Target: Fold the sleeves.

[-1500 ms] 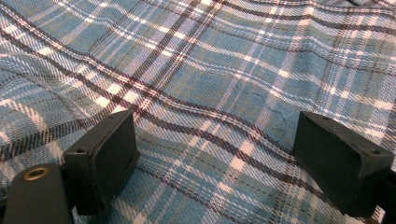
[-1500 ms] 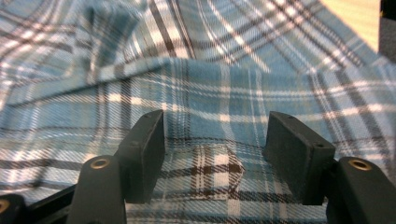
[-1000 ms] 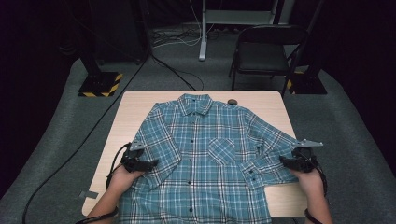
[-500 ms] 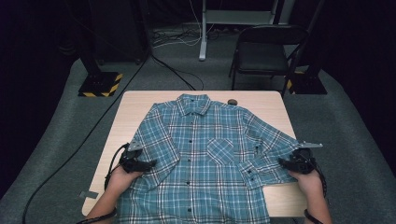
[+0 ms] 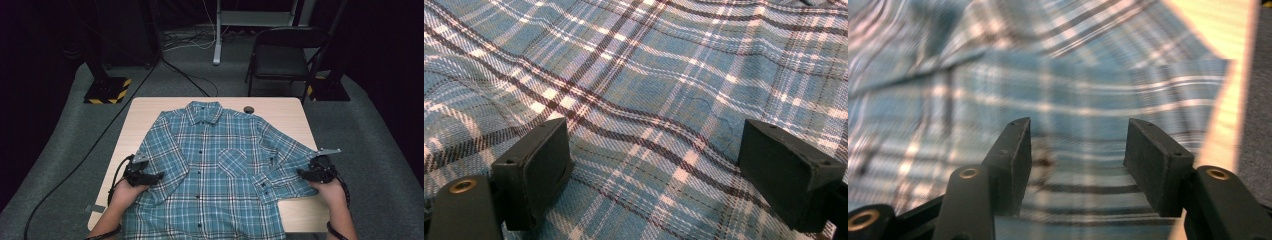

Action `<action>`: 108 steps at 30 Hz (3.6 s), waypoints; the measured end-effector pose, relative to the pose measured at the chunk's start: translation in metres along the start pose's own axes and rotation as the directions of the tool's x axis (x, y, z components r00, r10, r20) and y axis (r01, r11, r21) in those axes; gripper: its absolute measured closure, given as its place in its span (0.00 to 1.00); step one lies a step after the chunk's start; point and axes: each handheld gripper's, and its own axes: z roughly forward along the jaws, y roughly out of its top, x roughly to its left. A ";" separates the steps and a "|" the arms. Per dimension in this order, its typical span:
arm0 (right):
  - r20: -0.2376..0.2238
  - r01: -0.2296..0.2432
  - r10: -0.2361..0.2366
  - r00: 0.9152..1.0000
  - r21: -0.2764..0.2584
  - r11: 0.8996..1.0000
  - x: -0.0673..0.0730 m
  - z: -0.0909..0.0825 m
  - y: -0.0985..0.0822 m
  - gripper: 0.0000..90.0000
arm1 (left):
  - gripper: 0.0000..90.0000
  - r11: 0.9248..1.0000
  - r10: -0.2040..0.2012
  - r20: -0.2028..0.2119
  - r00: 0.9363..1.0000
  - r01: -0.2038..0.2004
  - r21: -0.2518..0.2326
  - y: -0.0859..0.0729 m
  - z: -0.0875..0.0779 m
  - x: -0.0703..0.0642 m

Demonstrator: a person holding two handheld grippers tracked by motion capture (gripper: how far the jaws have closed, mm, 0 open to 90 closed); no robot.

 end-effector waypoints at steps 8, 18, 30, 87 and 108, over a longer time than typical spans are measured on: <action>0.071 -0.061 0.065 0.995 -0.065 0.996 -0.012 0.006 0.001 0.50 | 0.15 1.000 0.000 -0.005 1.000 0.000 -0.001 0.000 0.000 -0.001; 0.107 -0.078 0.080 0.991 -0.021 0.997 -0.023 0.021 0.011 0.54 | 0.14 1.000 -0.001 -0.014 1.000 0.001 -0.002 0.000 0.000 -0.001; 0.104 -0.098 0.097 0.990 0.000 0.995 -0.045 0.024 0.019 0.58 | 0.14 1.000 -0.006 -0.023 1.000 0.006 -0.003 -0.001 0.000 -0.002; -0.415 0.364 -0.428 0.803 -0.228 0.903 0.239 0.026 0.091 0.77 | 0.13 1.000 -0.010 -0.023 1.000 0.010 -0.001 -0.001 0.000 -0.002; -0.358 0.486 -0.488 0.796 -0.103 0.868 0.166 0.038 0.026 0.41 | 0.13 1.000 -0.011 -0.021 1.000 0.011 0.001 -0.001 0.000 -0.002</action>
